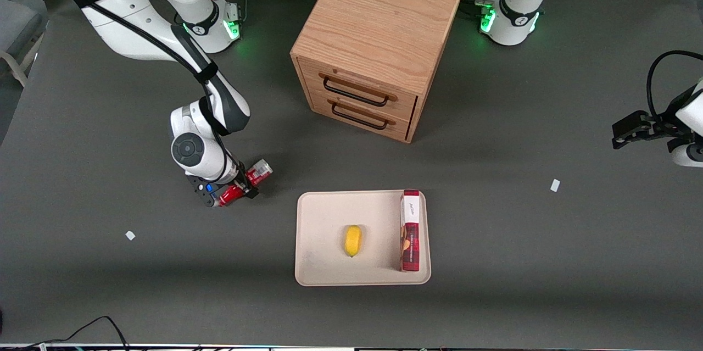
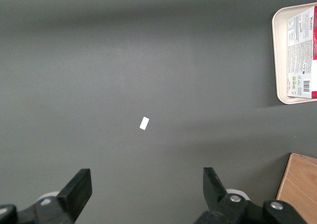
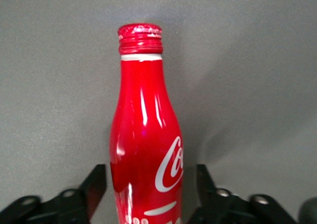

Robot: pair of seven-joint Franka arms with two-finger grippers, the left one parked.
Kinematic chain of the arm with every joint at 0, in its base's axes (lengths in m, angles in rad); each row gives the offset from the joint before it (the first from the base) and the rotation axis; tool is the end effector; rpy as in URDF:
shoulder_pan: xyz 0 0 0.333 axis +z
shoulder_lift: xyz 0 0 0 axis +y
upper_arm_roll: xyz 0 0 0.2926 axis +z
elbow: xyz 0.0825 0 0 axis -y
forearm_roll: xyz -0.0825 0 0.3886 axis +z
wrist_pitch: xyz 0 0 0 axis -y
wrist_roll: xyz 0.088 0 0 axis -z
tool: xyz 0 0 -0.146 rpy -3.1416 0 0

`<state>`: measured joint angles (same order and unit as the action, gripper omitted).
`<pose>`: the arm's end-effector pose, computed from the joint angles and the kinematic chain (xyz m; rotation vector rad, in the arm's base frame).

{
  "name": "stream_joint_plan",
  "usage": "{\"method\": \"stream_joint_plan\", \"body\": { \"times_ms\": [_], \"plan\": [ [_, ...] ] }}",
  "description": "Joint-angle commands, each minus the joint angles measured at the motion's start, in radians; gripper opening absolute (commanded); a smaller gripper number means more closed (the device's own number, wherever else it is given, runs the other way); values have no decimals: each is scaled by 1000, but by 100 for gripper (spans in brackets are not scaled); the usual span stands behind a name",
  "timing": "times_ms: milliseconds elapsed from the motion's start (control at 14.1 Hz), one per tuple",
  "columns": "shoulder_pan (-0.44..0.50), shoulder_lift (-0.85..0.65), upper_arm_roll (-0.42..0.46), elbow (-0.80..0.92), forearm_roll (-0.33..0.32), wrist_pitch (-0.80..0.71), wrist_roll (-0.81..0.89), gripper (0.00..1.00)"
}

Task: Place coke bottle on tray
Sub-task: 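Close the right gripper around the bottle's body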

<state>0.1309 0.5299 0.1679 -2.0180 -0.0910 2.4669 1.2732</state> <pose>0.5557 0.1742 0.1194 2.7872 -1.3823 -0.1127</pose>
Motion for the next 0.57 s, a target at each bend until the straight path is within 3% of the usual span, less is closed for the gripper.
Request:
{"method": "stream_joint_plan", "body": {
  "times_ms": [0, 142, 283, 496],
  "plan": [
    [1, 4, 2, -4, -26, 21, 37, 42],
    [1, -2, 2, -1, -26, 18, 29, 16],
    [1, -14, 2, 15, -26, 1, 17, 2],
    [1, -41, 5, 92, -24, -73, -6, 0]
  ]
}}
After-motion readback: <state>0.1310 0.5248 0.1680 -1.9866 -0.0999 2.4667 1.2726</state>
